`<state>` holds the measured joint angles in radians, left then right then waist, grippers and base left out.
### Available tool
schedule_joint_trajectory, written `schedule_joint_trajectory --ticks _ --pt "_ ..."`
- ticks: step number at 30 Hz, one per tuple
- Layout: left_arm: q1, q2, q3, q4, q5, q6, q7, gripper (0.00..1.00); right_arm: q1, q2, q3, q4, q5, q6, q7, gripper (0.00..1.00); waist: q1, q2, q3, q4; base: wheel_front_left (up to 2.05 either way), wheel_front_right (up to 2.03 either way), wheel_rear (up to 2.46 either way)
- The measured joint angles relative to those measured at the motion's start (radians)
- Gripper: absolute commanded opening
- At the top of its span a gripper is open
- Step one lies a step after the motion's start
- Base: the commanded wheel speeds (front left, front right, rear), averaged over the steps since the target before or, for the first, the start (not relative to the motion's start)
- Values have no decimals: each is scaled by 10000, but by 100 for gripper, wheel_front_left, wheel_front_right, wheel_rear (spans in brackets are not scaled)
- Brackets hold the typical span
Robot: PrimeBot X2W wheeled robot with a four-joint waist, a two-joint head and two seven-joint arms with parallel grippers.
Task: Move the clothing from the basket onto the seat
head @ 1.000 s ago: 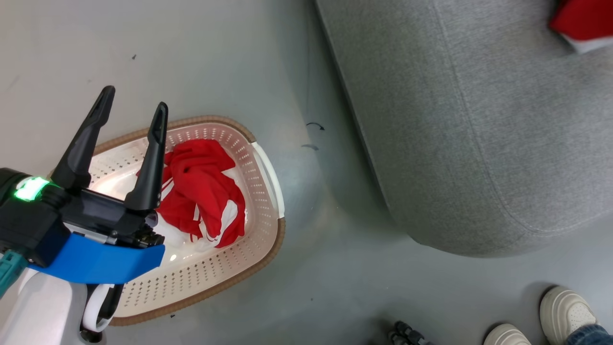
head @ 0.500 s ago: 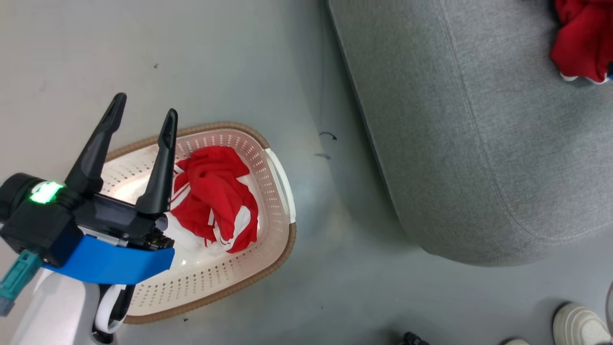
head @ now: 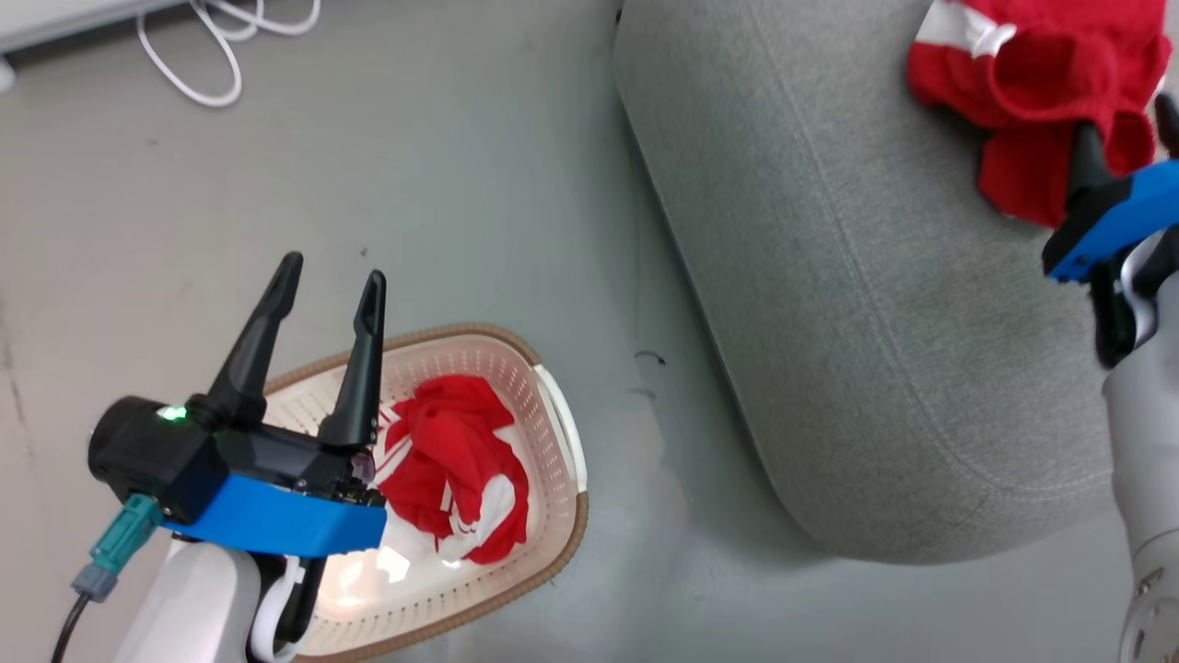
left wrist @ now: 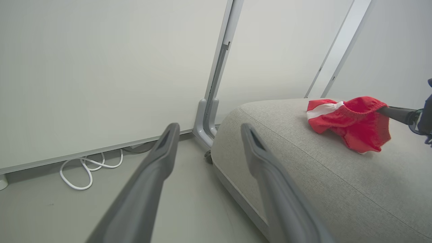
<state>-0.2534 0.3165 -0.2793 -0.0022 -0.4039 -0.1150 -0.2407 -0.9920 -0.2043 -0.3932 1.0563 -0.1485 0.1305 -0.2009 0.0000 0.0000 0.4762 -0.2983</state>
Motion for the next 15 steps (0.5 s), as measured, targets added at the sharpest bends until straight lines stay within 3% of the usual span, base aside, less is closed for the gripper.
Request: schedule_joint_trajectory --ticks 15 --pt "901 -815 132 965 -205 -15 -209 100 2040 86 1557 779 698 2 157 100 -2 1 -2185 190 0 0 0"
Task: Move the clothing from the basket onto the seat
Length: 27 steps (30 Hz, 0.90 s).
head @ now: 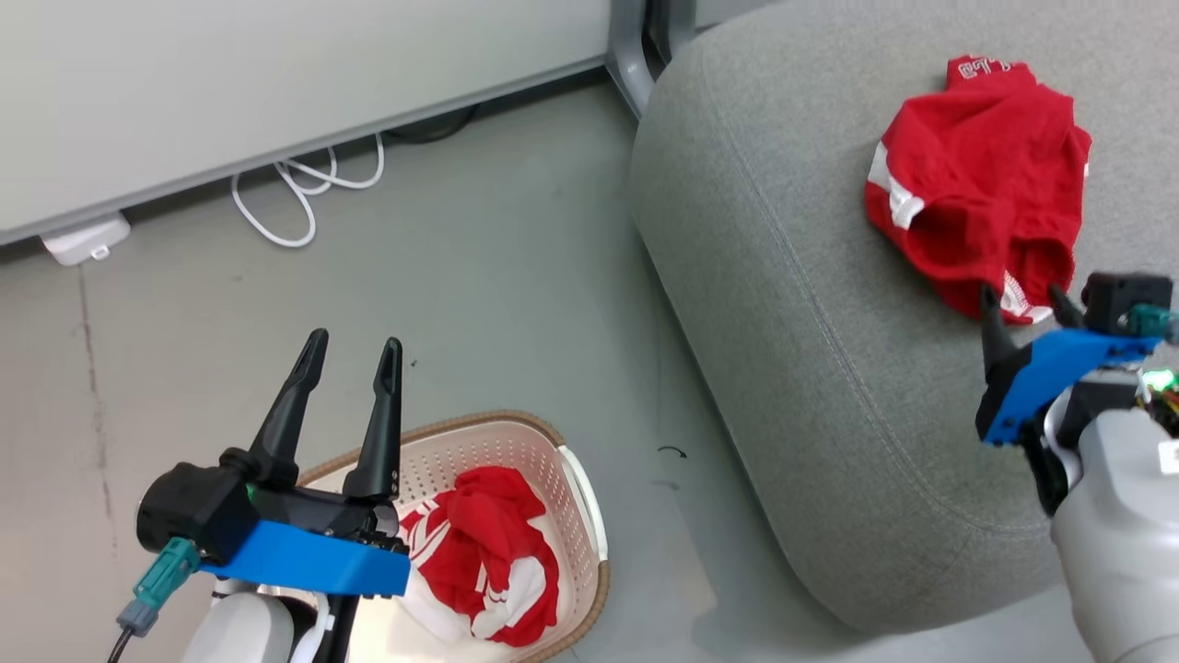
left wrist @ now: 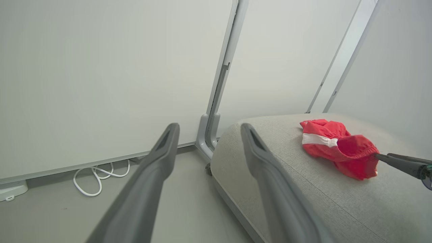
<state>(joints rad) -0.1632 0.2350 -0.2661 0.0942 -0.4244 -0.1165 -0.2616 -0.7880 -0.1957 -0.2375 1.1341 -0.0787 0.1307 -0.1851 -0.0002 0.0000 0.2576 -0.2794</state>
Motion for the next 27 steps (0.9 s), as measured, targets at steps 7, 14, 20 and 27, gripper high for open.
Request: schedule_joint_trajectory --ticks 7,14,20,27 --pt "413 -291 370 40 33 -46 -2 100 979 148 545 -351 284 -2 -345 100 0 0 -620 151 0 0 0" --pt "849 -550 807 257 127 -73 -2 100 2071 577 1191 -1818 704 0 -642 100 0 0 -1092 425 0 0 0" --pt "1192 -759 1168 533 238 -77 -4 100 3379 859 1515 -4102 945 -2 -717 100 0 0 -1414 864 0 0 0" --pt "1535 -928 1597 1034 399 -86 -10 100 5261 1283 1678 -7198 1083 -2 -96 100 1 0 -1805 1617 0 0 0"
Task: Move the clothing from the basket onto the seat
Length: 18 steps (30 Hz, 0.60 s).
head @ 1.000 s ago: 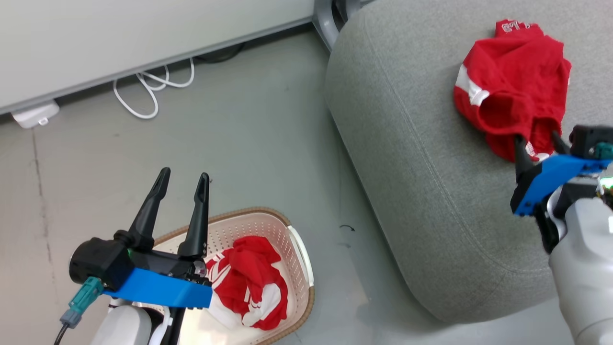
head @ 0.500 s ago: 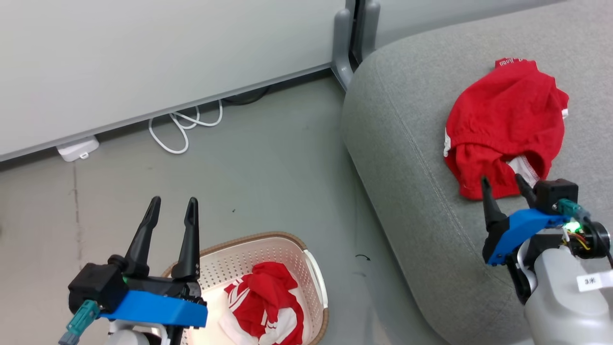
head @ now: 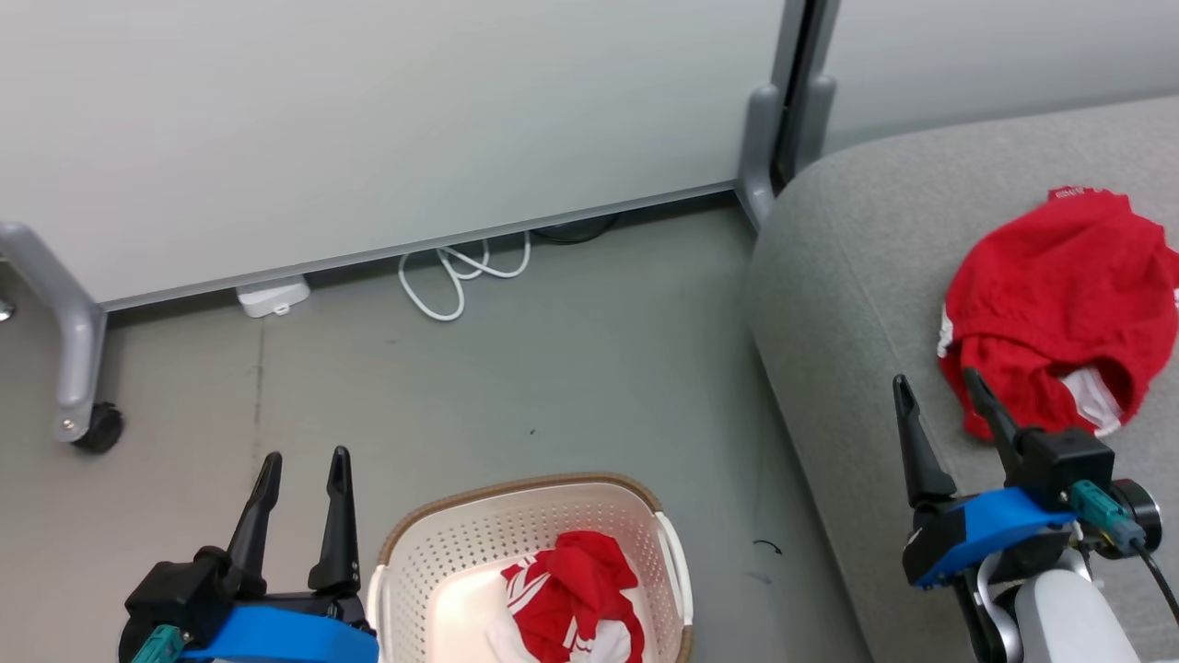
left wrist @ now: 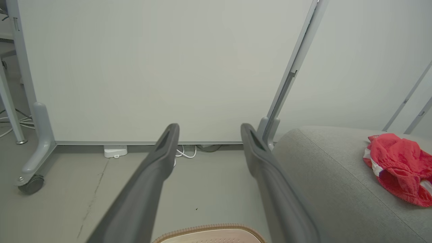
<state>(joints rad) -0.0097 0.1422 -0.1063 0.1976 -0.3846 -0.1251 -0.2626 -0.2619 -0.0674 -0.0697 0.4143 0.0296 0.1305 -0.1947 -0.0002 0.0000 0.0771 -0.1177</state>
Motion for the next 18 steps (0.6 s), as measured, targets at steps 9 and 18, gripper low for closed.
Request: schedule_joint_trajectory --ticks 9,18 --pt "133 -15 274 721 174 -38 -4 100 1490 151 261 -2276 190 0 1034 100 1 0 -344 807 0 0 0" --pt "268 65 472 1200 309 -42 -4 100 2522 165 291 -3388 759 0 1499 100 1 0 -704 1320 0 0 0"
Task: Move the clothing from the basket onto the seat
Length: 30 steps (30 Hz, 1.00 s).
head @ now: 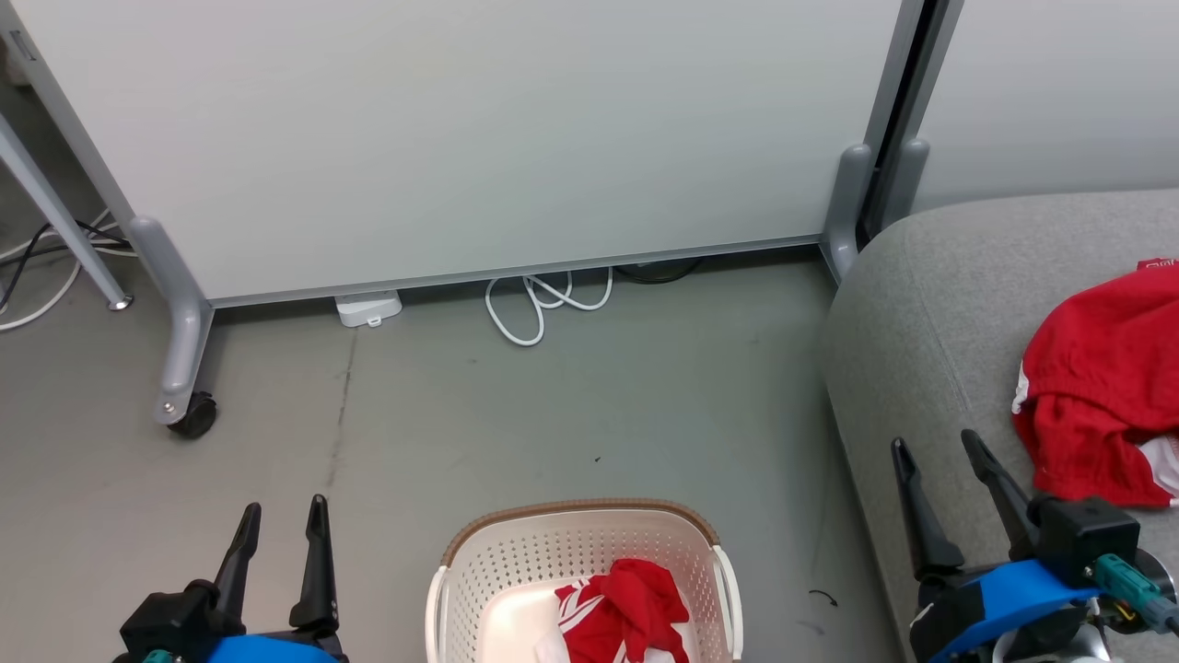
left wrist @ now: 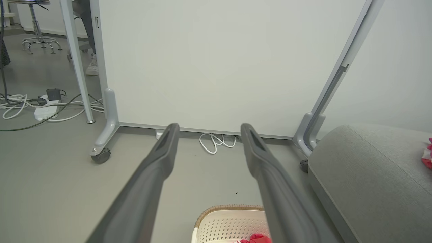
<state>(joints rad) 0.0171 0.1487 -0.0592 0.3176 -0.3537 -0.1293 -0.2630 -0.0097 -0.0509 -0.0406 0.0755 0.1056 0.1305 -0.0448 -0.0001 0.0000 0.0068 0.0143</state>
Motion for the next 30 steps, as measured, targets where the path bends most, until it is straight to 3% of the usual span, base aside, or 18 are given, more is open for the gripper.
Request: schedule_joint_trajectory --ticks 30 --pt "-66 33 -155 -15 105 -2 0 100 6 0 339 -192 207 0 -8 100 2 0 480 -167 0 0 0"
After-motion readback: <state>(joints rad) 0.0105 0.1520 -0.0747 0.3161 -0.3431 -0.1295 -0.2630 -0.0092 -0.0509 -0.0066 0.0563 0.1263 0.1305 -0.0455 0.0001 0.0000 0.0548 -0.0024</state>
